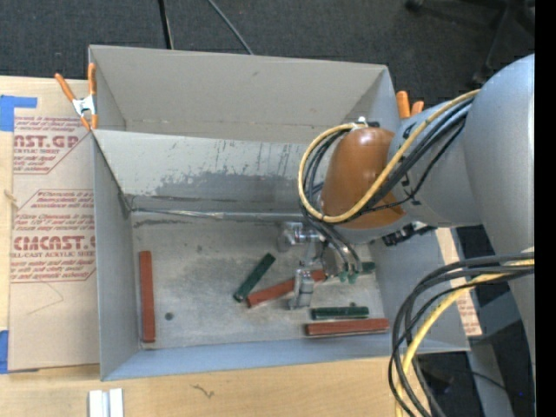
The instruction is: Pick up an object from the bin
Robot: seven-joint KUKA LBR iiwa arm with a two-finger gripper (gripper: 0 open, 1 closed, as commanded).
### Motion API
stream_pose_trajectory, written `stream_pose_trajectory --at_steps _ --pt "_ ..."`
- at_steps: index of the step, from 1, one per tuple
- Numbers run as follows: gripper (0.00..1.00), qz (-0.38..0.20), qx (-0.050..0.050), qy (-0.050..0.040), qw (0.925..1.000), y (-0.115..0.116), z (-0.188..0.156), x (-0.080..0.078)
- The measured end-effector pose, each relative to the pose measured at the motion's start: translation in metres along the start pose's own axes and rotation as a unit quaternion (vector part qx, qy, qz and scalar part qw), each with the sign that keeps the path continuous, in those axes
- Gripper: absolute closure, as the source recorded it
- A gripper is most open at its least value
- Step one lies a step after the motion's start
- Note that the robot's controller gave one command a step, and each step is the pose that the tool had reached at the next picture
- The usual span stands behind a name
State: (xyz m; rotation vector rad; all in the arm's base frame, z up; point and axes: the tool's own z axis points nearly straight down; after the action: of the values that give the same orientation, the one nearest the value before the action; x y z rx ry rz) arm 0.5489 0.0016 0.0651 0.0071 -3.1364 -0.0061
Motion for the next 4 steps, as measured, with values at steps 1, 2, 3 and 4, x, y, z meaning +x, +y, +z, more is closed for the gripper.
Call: stream_pose_trajectory --at_steps 1,2,3,4 --pt "0.00 0.000 0.002 -0.0036 1.0000 0.0005 0.0000 -0.0005" --pt "0.00 0.000 0.002 -0.0037 1.0000 0.0006 -0.0002 -0.0010" --pt "0.00 0.000 0.002 -0.0035 1.0000 0.0007 -0.0003 -0.0013" --pt "0.00 0.000 0.002 -0.0033 1.0000 0.0008 -0.0003 -0.0016"
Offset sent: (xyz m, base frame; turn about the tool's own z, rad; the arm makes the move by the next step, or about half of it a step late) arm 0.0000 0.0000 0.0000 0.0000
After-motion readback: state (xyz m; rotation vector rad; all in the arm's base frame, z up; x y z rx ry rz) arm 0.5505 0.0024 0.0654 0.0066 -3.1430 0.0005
